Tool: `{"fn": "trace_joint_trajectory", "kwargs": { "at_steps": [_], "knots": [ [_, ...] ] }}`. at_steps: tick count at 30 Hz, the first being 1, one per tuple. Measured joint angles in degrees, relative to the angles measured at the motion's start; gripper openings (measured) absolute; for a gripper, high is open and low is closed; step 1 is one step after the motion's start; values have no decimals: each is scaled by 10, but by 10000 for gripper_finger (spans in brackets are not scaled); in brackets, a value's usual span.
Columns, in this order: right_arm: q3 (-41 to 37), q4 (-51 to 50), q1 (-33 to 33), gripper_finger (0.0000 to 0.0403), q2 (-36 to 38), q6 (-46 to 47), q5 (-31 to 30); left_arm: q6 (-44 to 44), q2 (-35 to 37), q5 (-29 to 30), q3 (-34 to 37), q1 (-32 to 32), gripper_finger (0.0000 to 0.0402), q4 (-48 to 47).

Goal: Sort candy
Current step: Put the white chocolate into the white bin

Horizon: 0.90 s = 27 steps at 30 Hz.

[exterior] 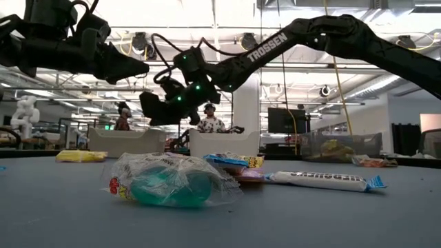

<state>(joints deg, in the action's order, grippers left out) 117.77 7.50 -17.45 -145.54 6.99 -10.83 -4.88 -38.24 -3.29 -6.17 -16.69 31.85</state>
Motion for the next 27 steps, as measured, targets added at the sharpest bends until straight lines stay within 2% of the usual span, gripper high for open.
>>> {"fn": "trace_joint_trajectory", "kwargs": {
  "at_steps": [8, 18, 22, 27],
  "knots": [
    [0, -8, 20, 1, 4, -15, -43, -1, 0, 0, 0, 0, 83, -11],
    [-15, -8, 46, 0, 6, -8, -60, -4, 0, -3, 0, 1, 83, -11],
    [-67, -5, 53, 0, 23, 20, -57, -3, 0, -6, 0, 1, 83, -11],
    [-183, 26, 62, 0, 89, 34, -53, -3, 0, -14, 0, 0, 83, -7]
  ]
}}
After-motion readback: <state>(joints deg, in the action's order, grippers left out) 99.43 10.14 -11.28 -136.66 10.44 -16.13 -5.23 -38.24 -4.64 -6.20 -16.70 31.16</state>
